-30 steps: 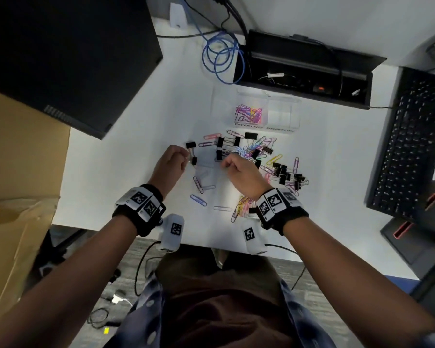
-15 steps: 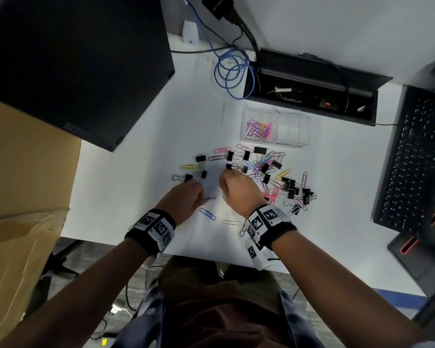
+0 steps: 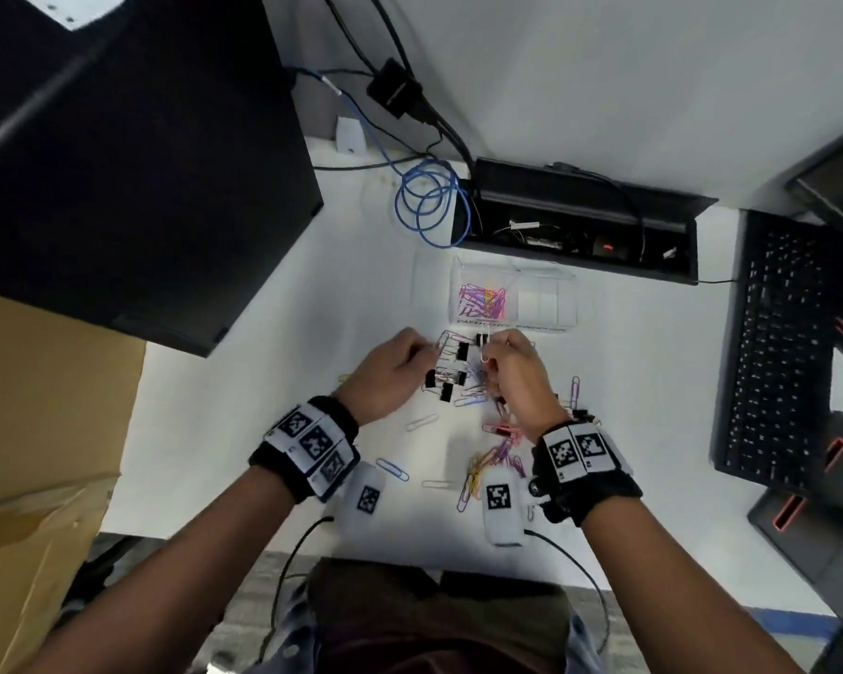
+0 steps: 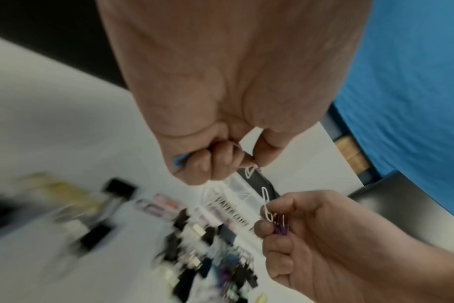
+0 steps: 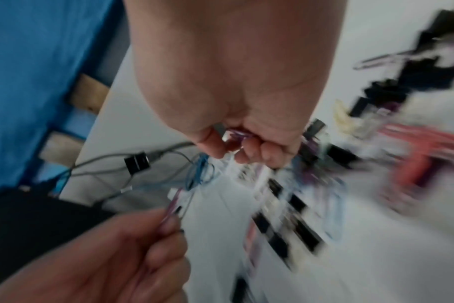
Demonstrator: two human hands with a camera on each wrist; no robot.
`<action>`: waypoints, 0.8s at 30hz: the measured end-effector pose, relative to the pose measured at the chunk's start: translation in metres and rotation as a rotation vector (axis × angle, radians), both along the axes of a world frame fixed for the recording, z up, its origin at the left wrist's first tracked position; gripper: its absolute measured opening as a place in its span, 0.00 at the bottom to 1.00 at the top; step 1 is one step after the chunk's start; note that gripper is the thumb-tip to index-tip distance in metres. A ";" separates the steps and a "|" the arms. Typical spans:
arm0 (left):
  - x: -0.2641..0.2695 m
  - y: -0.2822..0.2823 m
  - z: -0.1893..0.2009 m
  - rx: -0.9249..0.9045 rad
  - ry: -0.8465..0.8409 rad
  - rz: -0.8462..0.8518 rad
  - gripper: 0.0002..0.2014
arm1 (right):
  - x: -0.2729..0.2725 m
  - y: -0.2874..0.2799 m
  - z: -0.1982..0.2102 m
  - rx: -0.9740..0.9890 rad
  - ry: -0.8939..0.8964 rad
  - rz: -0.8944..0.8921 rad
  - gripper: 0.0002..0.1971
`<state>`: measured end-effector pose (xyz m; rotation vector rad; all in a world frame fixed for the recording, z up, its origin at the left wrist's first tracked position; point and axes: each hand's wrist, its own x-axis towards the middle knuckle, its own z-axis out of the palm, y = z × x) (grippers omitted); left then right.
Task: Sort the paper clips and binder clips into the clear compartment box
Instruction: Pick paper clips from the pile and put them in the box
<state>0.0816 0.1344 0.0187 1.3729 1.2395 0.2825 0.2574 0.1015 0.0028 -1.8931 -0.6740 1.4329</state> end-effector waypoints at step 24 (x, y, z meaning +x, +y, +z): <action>-0.020 -0.035 -0.025 0.202 0.510 0.234 0.07 | 0.040 0.016 0.002 0.274 -0.243 0.597 0.08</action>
